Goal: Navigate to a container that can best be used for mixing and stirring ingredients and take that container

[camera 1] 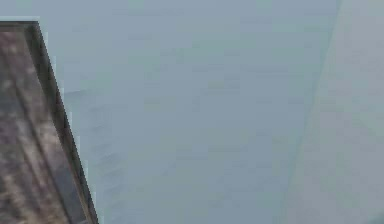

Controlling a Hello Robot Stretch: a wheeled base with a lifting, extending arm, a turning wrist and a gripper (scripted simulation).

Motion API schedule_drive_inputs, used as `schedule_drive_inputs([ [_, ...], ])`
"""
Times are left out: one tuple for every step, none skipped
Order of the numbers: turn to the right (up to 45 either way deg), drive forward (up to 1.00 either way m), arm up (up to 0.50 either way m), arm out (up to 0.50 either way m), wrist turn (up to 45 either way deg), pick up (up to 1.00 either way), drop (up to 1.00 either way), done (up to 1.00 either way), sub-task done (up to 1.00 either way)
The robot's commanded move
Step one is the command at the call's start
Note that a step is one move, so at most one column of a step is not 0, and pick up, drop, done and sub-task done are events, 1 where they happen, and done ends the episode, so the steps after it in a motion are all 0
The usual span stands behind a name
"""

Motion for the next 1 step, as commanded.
schedule_drive_inputs([
  [0.0,0.00,0.00,0.40,0.0,0.00,0.00,0.00,0.00],
])
